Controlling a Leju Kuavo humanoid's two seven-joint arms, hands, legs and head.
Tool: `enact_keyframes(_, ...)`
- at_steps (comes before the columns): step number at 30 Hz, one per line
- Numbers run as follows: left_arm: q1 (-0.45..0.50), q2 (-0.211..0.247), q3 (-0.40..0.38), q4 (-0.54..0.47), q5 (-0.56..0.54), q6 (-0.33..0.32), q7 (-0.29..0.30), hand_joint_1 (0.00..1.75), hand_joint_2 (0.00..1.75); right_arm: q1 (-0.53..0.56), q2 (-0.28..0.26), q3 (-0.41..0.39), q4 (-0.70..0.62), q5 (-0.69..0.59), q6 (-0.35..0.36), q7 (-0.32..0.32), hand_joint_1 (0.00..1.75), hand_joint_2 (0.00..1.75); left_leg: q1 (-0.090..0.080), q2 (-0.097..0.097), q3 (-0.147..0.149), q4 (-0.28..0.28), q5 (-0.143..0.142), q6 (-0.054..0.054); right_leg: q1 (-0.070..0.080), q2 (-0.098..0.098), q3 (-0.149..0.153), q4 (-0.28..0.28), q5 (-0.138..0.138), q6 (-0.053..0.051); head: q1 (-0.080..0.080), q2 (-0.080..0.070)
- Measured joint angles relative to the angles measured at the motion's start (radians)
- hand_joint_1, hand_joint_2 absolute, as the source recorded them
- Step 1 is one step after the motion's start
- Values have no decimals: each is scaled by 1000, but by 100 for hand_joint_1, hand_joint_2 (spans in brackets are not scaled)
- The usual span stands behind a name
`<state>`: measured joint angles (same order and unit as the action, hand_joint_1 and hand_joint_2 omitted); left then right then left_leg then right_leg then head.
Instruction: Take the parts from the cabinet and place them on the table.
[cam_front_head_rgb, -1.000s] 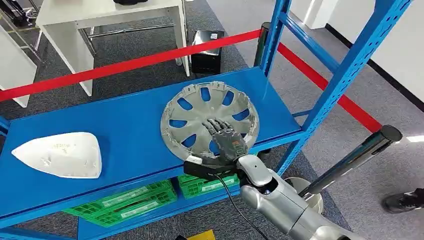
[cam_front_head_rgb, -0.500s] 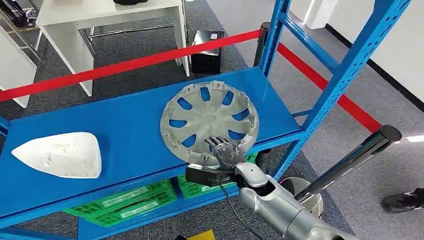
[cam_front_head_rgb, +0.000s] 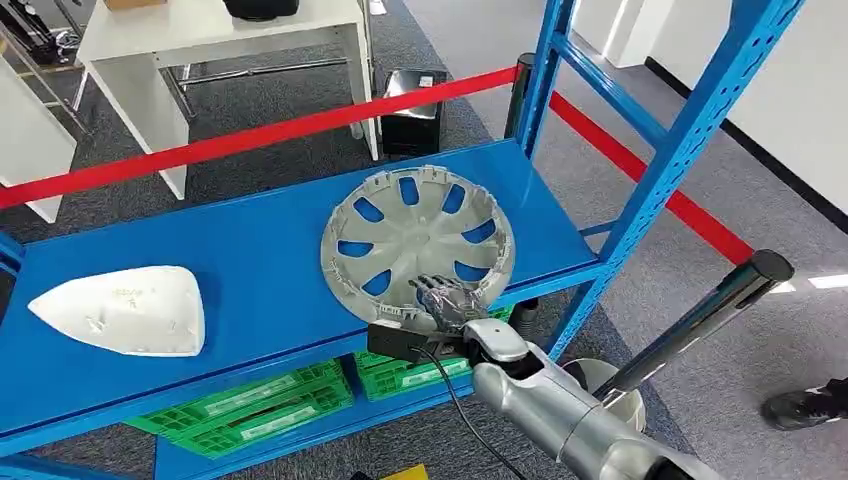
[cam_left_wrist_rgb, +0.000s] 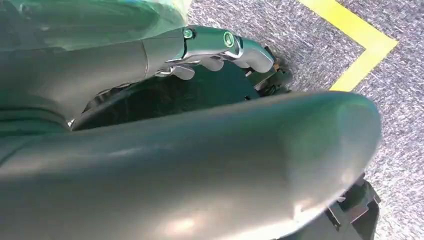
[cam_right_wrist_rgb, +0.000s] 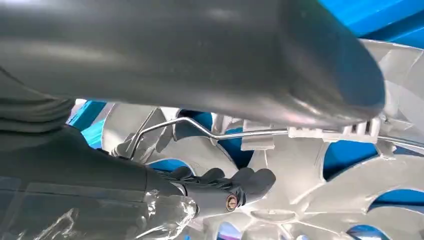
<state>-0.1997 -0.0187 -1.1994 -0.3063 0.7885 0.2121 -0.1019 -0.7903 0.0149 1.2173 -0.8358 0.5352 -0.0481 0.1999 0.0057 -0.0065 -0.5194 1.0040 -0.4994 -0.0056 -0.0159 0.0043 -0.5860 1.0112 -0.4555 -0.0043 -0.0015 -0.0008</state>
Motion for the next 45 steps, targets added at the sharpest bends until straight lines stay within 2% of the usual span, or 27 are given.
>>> enact_keyframes(15,-1,0,0,0,0,2,2,0,0,-29,20,26,47,-26,39,55,0,0,1,0,11,0,-1,0,1,0,11,0,-2,0,0,0)
enact_keyframes(16,-1,0,0,0,0,2,3,0,0,-30,21,26,48,-31,40,59,0,175,1,0,12,0,-1,0,1,0,12,0,-2,-1,0,0)
enact_keyframes(45,-3,-1,1,-7,-1,20,15,0,0,-45,22,25,51,-104,82,89,0,175,1,0,37,-2,-14,-1,2,1,34,0,-16,-2,0,0)
